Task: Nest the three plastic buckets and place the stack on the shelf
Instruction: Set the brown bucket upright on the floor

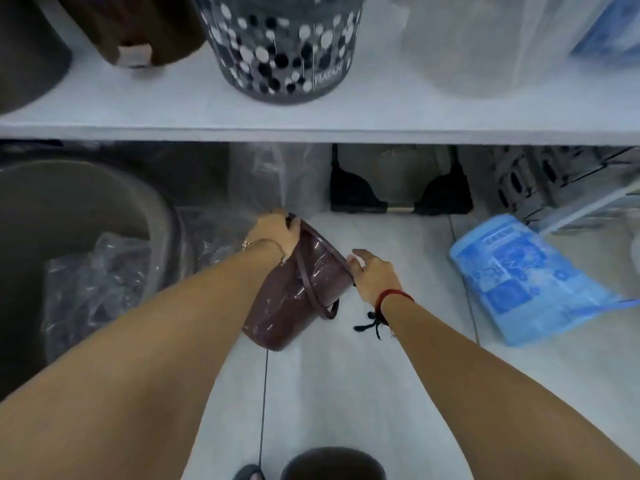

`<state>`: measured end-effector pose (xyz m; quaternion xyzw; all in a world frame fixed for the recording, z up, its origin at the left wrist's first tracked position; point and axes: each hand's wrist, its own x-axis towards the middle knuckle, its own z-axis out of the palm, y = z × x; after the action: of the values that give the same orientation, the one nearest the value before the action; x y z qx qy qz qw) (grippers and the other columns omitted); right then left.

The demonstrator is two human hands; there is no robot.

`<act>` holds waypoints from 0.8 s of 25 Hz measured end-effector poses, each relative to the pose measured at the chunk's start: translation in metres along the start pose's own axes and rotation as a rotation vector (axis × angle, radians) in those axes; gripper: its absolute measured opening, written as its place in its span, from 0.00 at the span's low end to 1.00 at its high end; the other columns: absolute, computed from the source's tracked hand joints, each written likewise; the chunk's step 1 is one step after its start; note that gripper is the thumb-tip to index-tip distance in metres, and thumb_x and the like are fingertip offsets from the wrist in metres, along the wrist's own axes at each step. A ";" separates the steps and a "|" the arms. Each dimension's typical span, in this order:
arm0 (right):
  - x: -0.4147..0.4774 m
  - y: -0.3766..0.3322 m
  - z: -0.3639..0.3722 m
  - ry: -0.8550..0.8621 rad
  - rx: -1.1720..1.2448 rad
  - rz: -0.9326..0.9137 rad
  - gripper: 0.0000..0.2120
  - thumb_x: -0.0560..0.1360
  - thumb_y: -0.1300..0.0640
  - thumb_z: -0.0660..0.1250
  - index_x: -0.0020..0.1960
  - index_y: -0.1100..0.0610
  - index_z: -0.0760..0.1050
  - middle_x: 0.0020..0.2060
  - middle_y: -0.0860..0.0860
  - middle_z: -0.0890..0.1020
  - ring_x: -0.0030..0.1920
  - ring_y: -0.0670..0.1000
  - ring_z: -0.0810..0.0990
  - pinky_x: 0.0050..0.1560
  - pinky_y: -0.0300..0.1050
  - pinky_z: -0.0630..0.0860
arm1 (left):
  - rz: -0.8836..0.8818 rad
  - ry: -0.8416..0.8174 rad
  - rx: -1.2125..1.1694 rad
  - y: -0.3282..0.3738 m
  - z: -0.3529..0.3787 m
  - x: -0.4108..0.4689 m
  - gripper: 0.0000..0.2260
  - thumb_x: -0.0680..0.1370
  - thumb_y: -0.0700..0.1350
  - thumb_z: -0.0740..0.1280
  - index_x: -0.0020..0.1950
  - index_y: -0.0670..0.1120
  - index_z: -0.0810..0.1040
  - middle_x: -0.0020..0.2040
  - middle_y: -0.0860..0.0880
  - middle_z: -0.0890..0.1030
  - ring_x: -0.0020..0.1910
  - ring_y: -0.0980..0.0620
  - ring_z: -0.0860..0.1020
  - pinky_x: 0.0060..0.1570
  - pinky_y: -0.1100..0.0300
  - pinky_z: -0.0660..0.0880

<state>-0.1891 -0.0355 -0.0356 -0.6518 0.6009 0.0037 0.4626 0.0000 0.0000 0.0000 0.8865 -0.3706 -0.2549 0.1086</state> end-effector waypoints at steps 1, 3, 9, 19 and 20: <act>0.014 0.002 0.010 -0.022 0.093 0.078 0.23 0.82 0.44 0.53 0.74 0.49 0.70 0.63 0.59 0.79 0.62 0.63 0.80 0.63 0.57 0.78 | -0.025 -0.037 -0.014 -0.002 0.010 0.014 0.24 0.82 0.55 0.52 0.65 0.40 0.76 0.64 0.37 0.77 0.63 0.37 0.76 0.62 0.51 0.71; 0.041 0.006 0.030 -0.039 0.278 0.228 0.25 0.84 0.47 0.47 0.79 0.52 0.62 0.72 0.59 0.73 0.68 0.63 0.76 0.70 0.56 0.72 | -0.097 -0.097 -0.051 -0.007 0.028 0.038 0.27 0.82 0.55 0.50 0.66 0.38 0.75 0.66 0.36 0.77 0.66 0.38 0.74 0.65 0.52 0.67; 0.053 0.019 0.046 -0.142 0.800 0.603 0.14 0.77 0.53 0.61 0.56 0.60 0.76 0.52 0.58 0.81 0.43 0.59 0.84 0.50 0.58 0.83 | -0.198 -0.226 -0.182 -0.026 0.065 0.045 0.35 0.78 0.66 0.49 0.76 0.43 0.65 0.76 0.38 0.65 0.74 0.39 0.66 0.72 0.49 0.61; -0.037 0.033 0.028 0.229 0.709 0.361 0.31 0.67 0.65 0.68 0.68 0.50 0.68 0.40 0.45 0.79 0.48 0.57 0.83 0.54 0.53 0.83 | -0.512 -0.055 -0.122 -0.065 0.040 -0.044 0.24 0.73 0.43 0.67 0.67 0.34 0.72 0.63 0.36 0.78 0.63 0.36 0.77 0.58 0.49 0.76; -0.041 0.033 0.028 0.217 0.689 0.327 0.32 0.68 0.67 0.67 0.70 0.49 0.67 0.40 0.43 0.78 0.50 0.59 0.84 0.55 0.56 0.83 | -0.532 -0.064 -0.142 -0.071 0.047 -0.051 0.22 0.72 0.41 0.68 0.65 0.35 0.75 0.61 0.36 0.79 0.61 0.37 0.78 0.55 0.50 0.76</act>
<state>-0.2112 0.0182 -0.0487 -0.3507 0.7082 -0.1933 0.5815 -0.0128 0.0859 -0.0475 0.9343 -0.1092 -0.3276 0.0881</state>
